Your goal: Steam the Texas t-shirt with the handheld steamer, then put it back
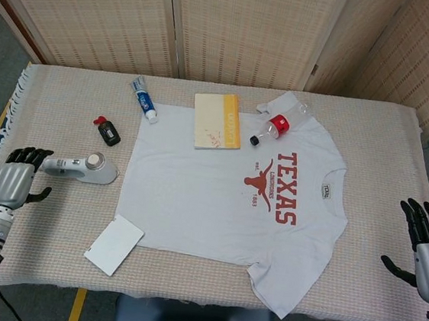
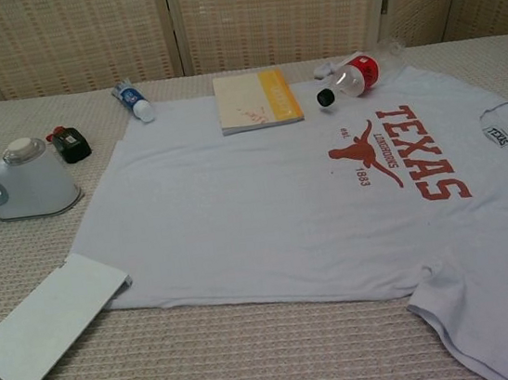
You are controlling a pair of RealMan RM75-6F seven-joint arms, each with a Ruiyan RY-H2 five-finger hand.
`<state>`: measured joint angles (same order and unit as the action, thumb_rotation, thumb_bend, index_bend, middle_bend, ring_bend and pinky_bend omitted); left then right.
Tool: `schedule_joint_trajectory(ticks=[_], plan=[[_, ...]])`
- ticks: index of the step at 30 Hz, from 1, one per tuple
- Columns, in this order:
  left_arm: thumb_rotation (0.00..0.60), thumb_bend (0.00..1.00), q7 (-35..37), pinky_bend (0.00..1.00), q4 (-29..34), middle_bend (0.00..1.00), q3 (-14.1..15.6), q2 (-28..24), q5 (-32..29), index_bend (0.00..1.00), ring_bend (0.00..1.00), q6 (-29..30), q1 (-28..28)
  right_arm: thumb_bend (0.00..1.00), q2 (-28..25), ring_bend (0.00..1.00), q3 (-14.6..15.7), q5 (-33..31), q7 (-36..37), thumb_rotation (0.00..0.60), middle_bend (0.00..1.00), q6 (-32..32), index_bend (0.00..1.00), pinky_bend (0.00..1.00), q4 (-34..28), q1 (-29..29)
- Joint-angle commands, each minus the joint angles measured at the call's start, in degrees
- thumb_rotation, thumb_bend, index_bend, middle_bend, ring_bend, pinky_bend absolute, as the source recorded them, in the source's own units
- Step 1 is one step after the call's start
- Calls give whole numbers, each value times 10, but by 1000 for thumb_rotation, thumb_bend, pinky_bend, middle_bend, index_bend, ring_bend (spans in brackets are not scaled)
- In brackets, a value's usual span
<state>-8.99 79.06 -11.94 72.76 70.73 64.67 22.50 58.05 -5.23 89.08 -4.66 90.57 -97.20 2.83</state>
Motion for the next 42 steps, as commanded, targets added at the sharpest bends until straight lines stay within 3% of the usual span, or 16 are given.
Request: schedule_joint_trajectory(ticks=[1,23,33,38,42], plan=[[600,302,-16,178,-44,228,-5,31,-22,202,146,-31,26,30,0,0,0,0,1,600,62,-1,0,16,0,1],[600,302,-29,211,-242,291,-27,154,-102,299,196,-125,108,29,-4,0,1,-7,-8,600,62,5,0,16,-10,-7],[600,311,6,256,-310,427,-36,197,-103,439,297,-145,131,30,-1,0,1,-17,-15,600,63,-10,0,16,-16,-2],[600,317,29,337,-347,540,-34,218,-94,529,417,-159,143,30,4,0,1,-24,-16,600,65,-26,0,17,-16,4],[600,317,53,570,-381,656,-33,236,-88,598,560,-178,153,29,7,0,1,-35,-17,600,83,-43,0,19,-16,10]])
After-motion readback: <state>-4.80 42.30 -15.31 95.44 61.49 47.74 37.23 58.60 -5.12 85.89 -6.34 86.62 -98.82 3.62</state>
